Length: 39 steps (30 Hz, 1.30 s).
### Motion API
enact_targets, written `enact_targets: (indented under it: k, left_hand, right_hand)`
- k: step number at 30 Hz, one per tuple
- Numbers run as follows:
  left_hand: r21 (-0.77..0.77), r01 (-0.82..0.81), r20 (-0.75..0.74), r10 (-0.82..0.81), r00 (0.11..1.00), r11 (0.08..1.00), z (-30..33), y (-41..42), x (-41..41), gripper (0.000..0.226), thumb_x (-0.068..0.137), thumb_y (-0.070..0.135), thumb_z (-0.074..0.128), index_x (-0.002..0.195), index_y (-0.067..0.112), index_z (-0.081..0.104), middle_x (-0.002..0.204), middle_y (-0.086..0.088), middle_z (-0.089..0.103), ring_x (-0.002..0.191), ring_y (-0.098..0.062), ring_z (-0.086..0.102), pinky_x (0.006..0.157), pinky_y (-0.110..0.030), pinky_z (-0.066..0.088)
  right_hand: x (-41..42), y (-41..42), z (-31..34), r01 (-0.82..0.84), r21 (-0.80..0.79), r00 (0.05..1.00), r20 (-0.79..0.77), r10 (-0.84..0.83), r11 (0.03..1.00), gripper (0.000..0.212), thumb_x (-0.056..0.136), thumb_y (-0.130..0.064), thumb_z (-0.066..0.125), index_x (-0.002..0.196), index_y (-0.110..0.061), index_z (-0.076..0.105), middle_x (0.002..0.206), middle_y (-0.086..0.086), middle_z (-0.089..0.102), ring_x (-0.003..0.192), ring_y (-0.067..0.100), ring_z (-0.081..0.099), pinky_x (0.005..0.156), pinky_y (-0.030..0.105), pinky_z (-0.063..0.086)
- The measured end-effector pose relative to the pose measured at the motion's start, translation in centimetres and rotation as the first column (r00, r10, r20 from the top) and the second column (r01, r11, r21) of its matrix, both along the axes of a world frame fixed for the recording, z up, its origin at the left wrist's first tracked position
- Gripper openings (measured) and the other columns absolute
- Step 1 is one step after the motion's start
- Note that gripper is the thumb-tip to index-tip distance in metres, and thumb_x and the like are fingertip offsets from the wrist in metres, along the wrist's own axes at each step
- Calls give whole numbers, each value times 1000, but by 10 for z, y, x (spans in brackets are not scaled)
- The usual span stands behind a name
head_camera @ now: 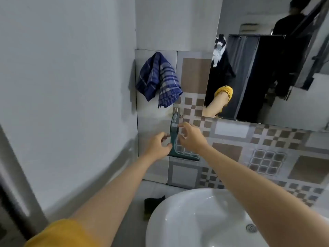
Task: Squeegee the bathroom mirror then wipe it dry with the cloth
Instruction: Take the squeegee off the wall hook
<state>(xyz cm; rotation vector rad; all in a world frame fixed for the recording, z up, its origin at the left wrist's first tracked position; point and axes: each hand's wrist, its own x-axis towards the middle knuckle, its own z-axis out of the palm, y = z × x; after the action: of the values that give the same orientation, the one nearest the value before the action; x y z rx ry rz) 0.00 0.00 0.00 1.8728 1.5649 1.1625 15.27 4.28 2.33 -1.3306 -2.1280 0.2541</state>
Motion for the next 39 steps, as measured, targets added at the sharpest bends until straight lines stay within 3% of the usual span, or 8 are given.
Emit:
enact_targets:
  k: [4,14,16,20,30,35,37,39]
  left_hand:
    - [-70,38,68,-34,997,997,-12,26,-2,38,86,17,63,122,13,54,127,-4,57,117,-20,50,93,-26,38]
    - [-84,64,179,-48,983,994,-40,51,0,27,82,9,66,108,12,60,115,-2,62,109,-17,56,92,-29,44]
    - [-60,77,208,-63,976,995,-40,48,0,27,79,5,68,103,13,60,108,-1,63,102,-17,58,90,-30,48]
    - [41,78,281,-86,956,996,-31,37,1,24,78,-2,67,95,12,57,93,3,59,87,-13,58,69,-12,50]
    - [195,78,316,-138,939,978,8,1,1,24,79,-4,65,95,13,59,94,3,62,89,-10,60,71,-9,50]
    - [177,147,297,-195,935,973,28,-17,2,26,80,-4,65,96,15,60,96,3,64,84,-12,63,69,-13,51]
    - [159,176,271,-214,938,972,36,-24,6,25,80,-4,65,99,12,61,94,4,65,85,-10,63,74,-17,53]
    - [139,230,263,-260,929,963,46,-31,11,27,79,-6,65,98,13,63,93,4,66,86,-8,64,82,-23,54]
  right_hand:
    - [-3,15,-6,7,-54,991,-130,-14,999,38,88,-6,63,124,-16,56,109,5,64,98,20,62,87,36,56]
    - [-11,32,-13,22,-48,936,-350,-37,999,28,78,-2,75,95,-20,62,89,-1,65,80,12,64,74,24,57]
    - [-11,30,-12,30,-27,937,-346,-38,999,29,78,-1,76,95,-21,63,85,-2,65,76,11,64,71,22,56]
    - [-9,22,-3,34,10,927,-374,-28,999,30,75,-4,79,98,-20,67,83,2,67,74,15,66,70,23,57]
    - [-2,-10,42,-18,79,910,-412,49,997,32,72,-7,82,99,-17,67,81,2,68,70,14,66,69,24,57]
    - [26,-35,61,-48,300,987,-130,91,953,31,74,-23,83,97,-10,66,76,3,71,65,16,67,65,34,60]
    - [43,-45,71,-73,478,996,84,37,875,36,72,-34,83,94,-11,66,76,3,68,65,20,62,58,38,55]
    - [60,-54,83,-131,641,966,255,-49,756,43,68,-43,82,95,-13,68,84,6,61,76,26,58,62,34,48]
